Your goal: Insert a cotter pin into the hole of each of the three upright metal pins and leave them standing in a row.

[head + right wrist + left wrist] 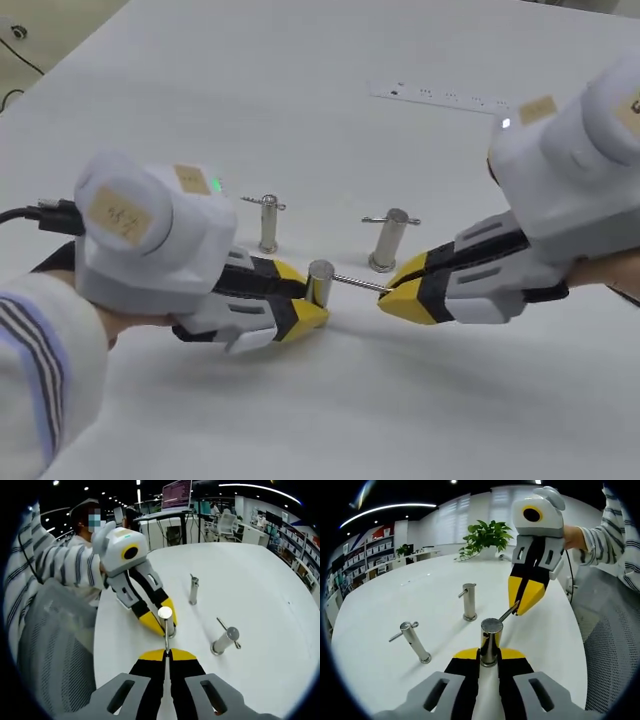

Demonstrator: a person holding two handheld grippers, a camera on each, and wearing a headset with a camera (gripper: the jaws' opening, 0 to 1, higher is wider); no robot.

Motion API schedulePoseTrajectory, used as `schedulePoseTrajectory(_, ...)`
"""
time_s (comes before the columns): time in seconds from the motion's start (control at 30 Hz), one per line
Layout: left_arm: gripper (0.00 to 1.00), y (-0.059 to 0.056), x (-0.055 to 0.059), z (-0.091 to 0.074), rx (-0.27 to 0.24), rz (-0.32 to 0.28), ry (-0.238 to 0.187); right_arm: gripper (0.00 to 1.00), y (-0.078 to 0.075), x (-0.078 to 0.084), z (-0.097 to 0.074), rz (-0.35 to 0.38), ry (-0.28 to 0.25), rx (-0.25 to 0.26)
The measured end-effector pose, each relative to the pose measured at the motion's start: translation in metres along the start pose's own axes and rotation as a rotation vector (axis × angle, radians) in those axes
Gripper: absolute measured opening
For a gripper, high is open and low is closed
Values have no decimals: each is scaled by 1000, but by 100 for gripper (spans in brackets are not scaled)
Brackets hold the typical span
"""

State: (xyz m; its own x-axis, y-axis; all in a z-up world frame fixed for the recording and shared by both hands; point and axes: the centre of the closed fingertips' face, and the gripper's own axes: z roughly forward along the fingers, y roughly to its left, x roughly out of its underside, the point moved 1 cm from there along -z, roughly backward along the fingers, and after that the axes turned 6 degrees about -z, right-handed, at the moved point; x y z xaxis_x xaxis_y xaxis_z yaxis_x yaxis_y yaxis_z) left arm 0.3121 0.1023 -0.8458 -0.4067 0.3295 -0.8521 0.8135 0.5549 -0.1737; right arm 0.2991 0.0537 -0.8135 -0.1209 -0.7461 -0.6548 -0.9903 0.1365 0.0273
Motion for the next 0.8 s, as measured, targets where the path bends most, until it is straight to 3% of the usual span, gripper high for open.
schedulePoseTrajectory(0.23, 12, 0, 1, 0, -1, -5, 3, 3, 1, -4, 7, -25, 16, -3)
schedulePoseTrajectory(0.8, 12, -1, 1, 2, -3, -36, -11, 4, 0, -19, 23, 8, 21, -6)
